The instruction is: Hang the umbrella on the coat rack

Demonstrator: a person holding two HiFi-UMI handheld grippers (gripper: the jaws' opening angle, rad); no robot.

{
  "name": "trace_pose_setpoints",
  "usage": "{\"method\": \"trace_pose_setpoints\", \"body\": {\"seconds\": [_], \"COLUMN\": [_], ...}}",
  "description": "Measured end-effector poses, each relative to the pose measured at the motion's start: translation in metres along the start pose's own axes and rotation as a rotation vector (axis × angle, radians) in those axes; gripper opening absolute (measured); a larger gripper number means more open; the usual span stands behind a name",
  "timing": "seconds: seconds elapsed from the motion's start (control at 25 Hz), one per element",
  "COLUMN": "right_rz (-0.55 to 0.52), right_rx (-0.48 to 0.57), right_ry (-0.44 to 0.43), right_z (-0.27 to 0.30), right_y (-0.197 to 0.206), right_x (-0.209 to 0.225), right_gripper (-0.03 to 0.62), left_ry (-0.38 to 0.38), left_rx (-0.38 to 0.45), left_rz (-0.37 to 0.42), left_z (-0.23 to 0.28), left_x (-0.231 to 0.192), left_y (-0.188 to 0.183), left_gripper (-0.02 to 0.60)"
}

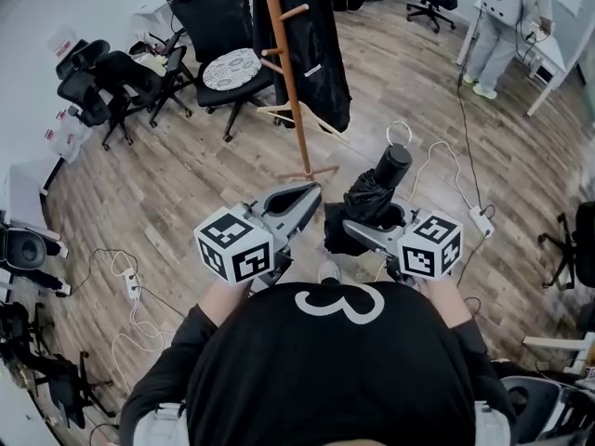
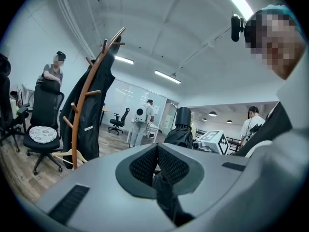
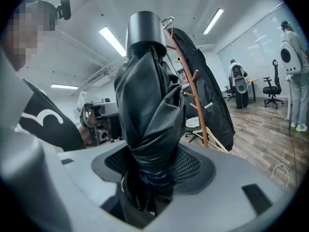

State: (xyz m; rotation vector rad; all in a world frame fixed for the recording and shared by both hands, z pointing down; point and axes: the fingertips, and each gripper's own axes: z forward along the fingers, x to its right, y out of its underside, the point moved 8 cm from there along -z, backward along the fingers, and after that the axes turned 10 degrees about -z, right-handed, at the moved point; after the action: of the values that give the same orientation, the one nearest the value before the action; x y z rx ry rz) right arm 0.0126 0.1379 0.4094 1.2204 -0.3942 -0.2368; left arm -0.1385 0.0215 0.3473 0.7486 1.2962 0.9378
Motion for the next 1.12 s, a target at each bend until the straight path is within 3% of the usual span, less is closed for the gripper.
{"method": "trace_pose_setpoints", "body": {"seconds": [0.6, 1.12], "right_rz": [-0.018, -0.036], "right_rx": [-0.067, -0.044], "right_ry": [-0.027, -0.097], "right_z": [0.089, 0.13], "right_y": [-0.047, -0.065], "right_x": [0.137, 0.191], "right_gripper": [0.268, 0.268], "left_ry": [-0.016, -0.092], "left_rx": [0.05, 0.073], "left_rz": [-0.032, -0.029], "left_z": [0.081, 0.102], "left_x": [-0.134, -0.178], "left_y": [-0.07, -0.092], "left_gripper": [0.015, 0.015]}}
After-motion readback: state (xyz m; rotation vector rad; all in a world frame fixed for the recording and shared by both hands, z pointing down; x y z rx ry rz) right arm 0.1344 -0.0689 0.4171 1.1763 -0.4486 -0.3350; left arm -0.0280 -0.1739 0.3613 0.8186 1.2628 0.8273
